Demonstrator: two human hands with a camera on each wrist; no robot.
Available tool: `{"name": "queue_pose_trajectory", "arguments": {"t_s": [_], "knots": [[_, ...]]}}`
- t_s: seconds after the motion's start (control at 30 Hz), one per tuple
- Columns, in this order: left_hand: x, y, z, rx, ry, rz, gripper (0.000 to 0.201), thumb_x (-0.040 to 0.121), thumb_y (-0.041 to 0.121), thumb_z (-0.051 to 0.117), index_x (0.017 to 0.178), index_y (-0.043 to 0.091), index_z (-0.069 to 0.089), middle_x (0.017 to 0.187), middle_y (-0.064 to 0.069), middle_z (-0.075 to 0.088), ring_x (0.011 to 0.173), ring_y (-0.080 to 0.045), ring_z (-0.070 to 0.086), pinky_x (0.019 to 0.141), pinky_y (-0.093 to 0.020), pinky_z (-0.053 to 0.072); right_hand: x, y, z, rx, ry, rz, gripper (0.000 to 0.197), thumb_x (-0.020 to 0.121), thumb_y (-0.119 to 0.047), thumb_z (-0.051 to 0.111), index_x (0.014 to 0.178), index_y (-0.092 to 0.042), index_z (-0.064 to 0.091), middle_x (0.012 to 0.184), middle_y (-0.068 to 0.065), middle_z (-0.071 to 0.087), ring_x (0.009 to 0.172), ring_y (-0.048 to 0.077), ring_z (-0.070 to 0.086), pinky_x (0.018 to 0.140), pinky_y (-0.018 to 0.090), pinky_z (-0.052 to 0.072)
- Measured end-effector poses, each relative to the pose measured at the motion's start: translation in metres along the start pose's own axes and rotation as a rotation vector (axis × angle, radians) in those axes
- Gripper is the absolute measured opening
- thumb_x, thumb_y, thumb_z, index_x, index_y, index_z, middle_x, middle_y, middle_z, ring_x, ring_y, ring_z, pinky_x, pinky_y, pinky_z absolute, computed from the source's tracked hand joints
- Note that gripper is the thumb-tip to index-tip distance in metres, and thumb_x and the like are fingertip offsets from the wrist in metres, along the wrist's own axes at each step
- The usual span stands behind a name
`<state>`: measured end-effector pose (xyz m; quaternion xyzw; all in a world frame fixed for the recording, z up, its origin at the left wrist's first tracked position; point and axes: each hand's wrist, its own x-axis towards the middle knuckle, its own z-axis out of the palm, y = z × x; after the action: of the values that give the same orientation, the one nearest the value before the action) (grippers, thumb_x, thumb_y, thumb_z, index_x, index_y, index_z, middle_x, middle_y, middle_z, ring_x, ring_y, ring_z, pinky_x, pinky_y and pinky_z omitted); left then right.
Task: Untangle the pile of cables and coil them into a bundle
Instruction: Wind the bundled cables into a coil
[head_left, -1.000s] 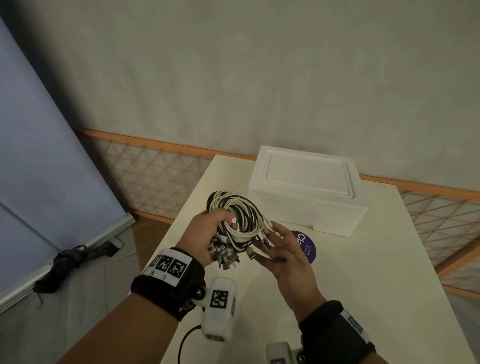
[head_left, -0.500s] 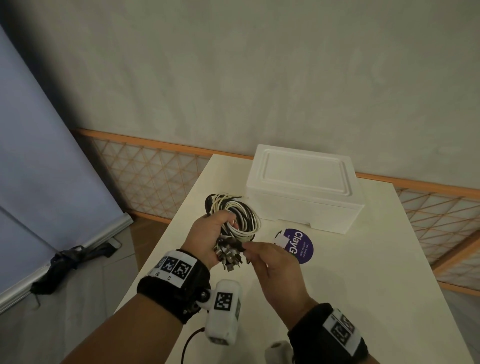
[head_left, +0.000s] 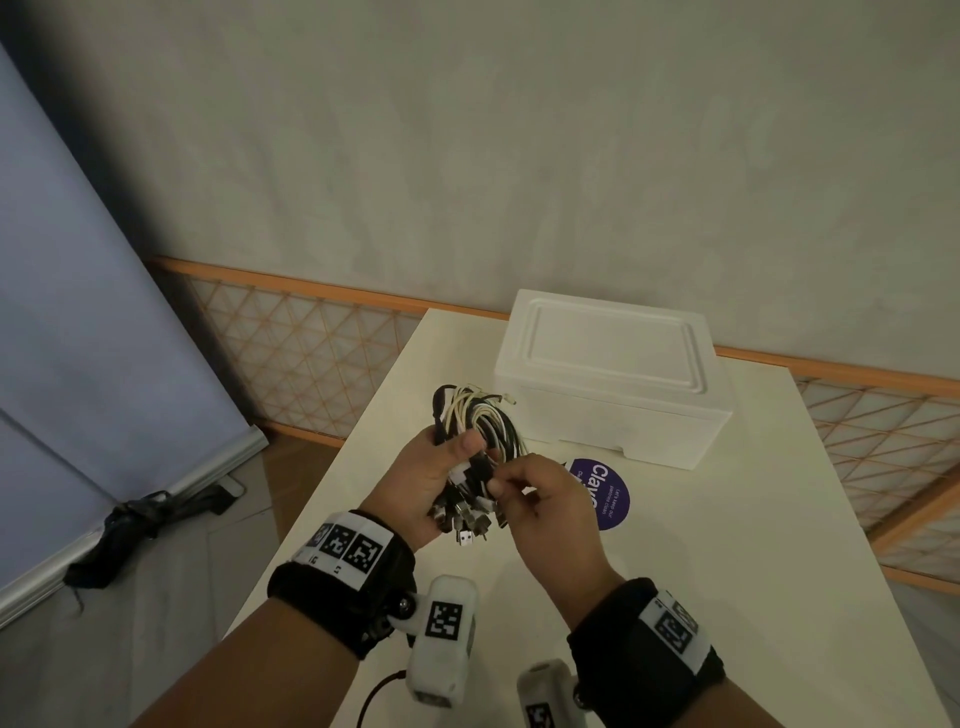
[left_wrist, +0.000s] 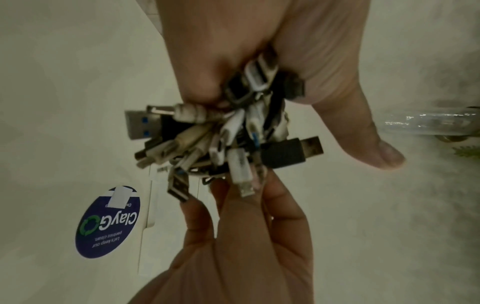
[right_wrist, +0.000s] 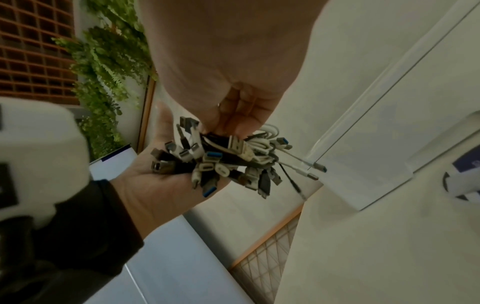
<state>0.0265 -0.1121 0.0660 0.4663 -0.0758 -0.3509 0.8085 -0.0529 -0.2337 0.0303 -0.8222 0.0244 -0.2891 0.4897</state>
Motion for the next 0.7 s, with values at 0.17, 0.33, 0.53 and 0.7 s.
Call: {"name": "queue_pose_trajectory", "arguments": {"t_s": [0.17,0.33,0.53,0.7], "knots": [[-0.002,0.0,0.009,0.157,0.037,0.048,0.047,0.061,0.003,0.08,0.101,-0.008,0.058,0.082,-0.021,0.062,0.07,-0.029,0.065,0.062,-0.035,0.053,0.001,-0.004,-0.001,0.078,-0.034,0.001,0.007,0.081,-0.013,0.067,0.074,-0.015,0.068,0.068,-0.01,0.064,0.066,0.006,0.06,0.06,0.019,0.05],[0.0,-0.008,0.007,0.384,0.231,0.093,0.032,0.064,0.005,0.065,0.096,0.002,0.063,0.084,-0.018,0.068,0.076,-0.034,0.067,0.068,-0.043,0.056,0.017,-0.022,-0.024,-0.014,-0.116,-0.188,0.006,0.079,-0.021,0.066,0.08,-0.019,0.071,0.075,-0.009,0.068,0.069,0.004,0.061,0.066,0.025,0.052],[-0.013,-0.005,0.02,0.763,-0.03,0.151,0.031,0.061,0.007,0.064,0.092,0.009,0.061,0.08,-0.01,0.065,0.073,-0.022,0.062,0.067,-0.039,0.05,0.066,-0.016,-0.043,-0.343,-0.401,-0.247,0.064,0.076,-0.064,0.056,0.122,-0.021,0.061,0.124,-0.006,0.061,0.121,0.008,0.051,0.105,0.031,0.038],[-0.013,0.005,0.013,0.626,-0.047,0.142,0.042,0.066,0.0,0.066,0.107,0.008,0.065,0.1,-0.022,0.068,0.096,-0.042,0.064,0.088,-0.055,0.052,0.056,0.004,-0.037,0.475,-0.39,0.193,0.066,0.067,-0.053,0.075,0.111,-0.004,0.063,0.102,0.015,0.068,0.097,0.031,0.065,0.089,0.04,0.053]]}}
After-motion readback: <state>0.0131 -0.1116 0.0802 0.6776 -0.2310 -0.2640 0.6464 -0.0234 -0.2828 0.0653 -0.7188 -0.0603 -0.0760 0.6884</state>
